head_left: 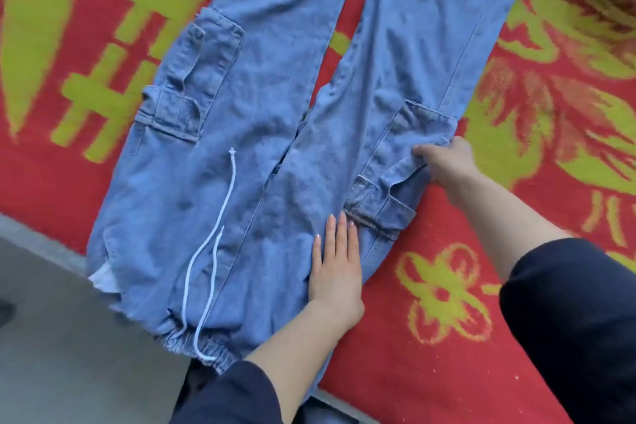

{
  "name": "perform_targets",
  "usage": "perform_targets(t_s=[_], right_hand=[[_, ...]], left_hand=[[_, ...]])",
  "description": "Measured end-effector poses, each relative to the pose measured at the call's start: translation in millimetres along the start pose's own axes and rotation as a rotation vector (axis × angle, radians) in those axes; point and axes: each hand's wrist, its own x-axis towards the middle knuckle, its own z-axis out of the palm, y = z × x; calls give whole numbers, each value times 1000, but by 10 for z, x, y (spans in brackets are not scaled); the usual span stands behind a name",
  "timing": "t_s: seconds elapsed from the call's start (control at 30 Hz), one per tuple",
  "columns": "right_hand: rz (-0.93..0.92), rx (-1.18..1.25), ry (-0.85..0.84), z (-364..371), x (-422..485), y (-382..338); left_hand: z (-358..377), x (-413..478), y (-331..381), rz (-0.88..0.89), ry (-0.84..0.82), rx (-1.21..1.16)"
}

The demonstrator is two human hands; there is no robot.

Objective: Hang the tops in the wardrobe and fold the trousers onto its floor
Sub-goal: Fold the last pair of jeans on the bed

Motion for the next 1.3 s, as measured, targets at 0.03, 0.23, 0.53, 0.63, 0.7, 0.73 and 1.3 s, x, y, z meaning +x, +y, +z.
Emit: perform_targets(t_s=[0.03,0.23,0.53,0.63,0.7,0.73,1.3], right_hand=[[-23,17,8,-7,-4,-65],[-99,-256,-17,-92,-229,-629],[-306,179,-323,1135,-824,-2241],[-362,-4,-452,1603,-1064,-2233],[-383,-229,-442,1874,-1227,-1892],[-390,-341,-435,1984,-1299,-1646],[100,-389,-1349,2359,-3086,-497]], left_hand=[[-18,-52,-50,27,-17,-19],[-539,-350,-539,-25,-267,-819],[-1808,-249,-2334,-300,-71,-1490],[-1712,-74,-3009,-513,242,-1282],[-1481,-111,-3286,-587,194,-1118],[-1342,-157,-3348,-579,145,-1106],[-879,-985,-3639,-497,-354,-1730]])
